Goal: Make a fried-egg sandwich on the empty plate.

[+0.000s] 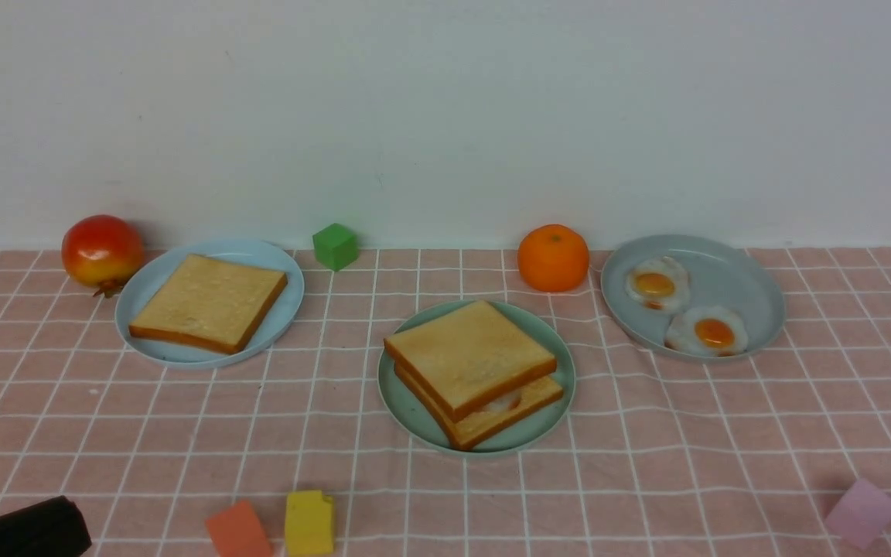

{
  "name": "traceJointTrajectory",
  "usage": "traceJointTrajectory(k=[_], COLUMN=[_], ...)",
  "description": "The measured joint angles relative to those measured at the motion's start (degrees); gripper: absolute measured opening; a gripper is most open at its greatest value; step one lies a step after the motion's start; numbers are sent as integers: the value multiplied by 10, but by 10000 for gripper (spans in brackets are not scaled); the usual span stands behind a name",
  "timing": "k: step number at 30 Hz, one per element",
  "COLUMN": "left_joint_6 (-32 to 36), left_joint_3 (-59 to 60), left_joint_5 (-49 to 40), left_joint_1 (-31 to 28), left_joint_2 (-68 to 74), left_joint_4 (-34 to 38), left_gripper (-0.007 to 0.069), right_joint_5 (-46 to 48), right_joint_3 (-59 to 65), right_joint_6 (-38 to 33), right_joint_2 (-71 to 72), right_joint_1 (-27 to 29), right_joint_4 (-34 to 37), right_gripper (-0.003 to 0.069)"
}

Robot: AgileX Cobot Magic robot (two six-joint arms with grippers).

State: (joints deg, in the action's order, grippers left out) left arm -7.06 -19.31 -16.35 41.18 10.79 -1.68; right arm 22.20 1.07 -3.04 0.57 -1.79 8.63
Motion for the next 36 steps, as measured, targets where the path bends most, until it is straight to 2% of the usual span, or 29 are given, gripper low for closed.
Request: traceJointTrajectory(k=[36], left_joint_6=[0], left_joint_3=[5], left_joint_5=[-1], left_joint_1=[-13], left_joint_2=[0], left_joint_4=[5], left_gripper=[21], right_joint_5=[1], right_joint_3=[0], right_joint_6=[1], right_joint_2=[0], right_joint_1=[0], right_joint_4=[0], right_gripper=[38])
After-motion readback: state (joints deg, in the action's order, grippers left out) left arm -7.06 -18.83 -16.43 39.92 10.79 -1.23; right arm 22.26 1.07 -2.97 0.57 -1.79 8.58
